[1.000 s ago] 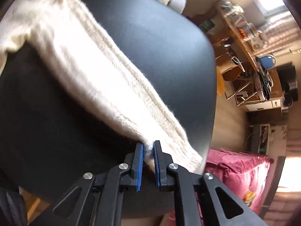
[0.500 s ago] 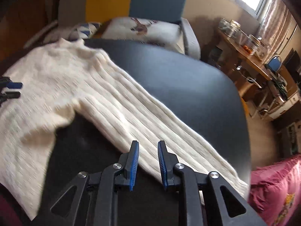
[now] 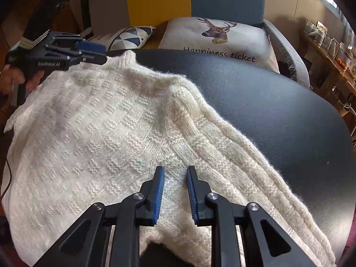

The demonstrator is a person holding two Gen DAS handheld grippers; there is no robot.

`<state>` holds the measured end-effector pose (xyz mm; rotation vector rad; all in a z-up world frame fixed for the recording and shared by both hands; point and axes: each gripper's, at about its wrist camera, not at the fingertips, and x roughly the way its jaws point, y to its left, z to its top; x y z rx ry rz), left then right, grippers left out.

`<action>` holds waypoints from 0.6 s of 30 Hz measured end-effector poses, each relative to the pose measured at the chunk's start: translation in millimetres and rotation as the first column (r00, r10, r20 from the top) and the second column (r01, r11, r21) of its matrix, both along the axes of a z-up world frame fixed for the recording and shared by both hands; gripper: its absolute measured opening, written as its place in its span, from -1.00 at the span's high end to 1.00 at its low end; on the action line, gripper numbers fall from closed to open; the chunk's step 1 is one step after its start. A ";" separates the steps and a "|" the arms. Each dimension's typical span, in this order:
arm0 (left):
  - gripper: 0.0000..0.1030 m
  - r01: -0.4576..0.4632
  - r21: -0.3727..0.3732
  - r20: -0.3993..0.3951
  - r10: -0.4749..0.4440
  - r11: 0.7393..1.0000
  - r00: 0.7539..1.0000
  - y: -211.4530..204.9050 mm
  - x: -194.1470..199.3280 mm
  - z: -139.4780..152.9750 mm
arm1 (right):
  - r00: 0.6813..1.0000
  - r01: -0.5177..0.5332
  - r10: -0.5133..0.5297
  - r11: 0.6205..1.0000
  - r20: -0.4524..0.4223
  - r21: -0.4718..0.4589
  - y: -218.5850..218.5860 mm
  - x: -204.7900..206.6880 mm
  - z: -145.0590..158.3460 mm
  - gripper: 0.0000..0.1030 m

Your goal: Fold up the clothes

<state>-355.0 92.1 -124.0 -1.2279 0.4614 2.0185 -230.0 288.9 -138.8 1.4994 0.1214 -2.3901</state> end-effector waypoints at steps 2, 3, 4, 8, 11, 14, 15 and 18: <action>0.09 0.011 0.024 0.057 -0.013 1.000 0.998 3.5 -14.6 -9.7 | 1.000 0.003 -0.003 1.000 -0.014 -0.023 2.6 2.6 -0.5 0.60; 0.09 0.018 0.016 0.052 -0.019 1.000 0.998 6.1 -17.1 -12.5 | 1.000 0.005 -0.005 0.999 -0.017 -0.033 3.7 3.6 -0.3 0.60; 0.06 0.025 0.016 0.051 -0.026 1.000 0.998 7.8 -17.5 -14.5 | 1.000 0.006 -0.007 0.999 -0.019 -0.041 4.8 4.7 -0.6 0.60; -0.12 0.042 0.006 0.021 -0.042 0.999 0.999 16.5 -11.4 -20.7 | 0.999 0.025 -0.026 0.999 -0.025 -0.029 6.9 5.1 -1.6 0.60; 0.68 0.024 0.009 -0.030 -0.024 1.000 0.999 19.7 -1.5 -19.6 | 0.998 0.046 -0.046 0.999 -0.032 -0.003 7.4 3.2 -1.3 0.60; 0.82 -0.055 0.047 -0.174 0.062 0.997 0.983 14.5 15.5 -5.1 | 0.997 0.066 -0.065 0.998 -0.041 0.023 7.9 1.4 -1.1 0.60; 0.83 -0.082 0.068 -0.195 0.094 0.994 0.976 12.0 18.0 -2.9 | 0.996 0.073 -0.072 0.997 -0.044 0.031 8.1 0.8 -1.0 0.60; 0.83 -0.160 0.076 -0.260 0.174 0.984 0.950 9.9 21.1 -5.8 | 0.994 0.094 -0.091 0.994 -0.053 0.057 8.6 -1.1 -0.7 0.59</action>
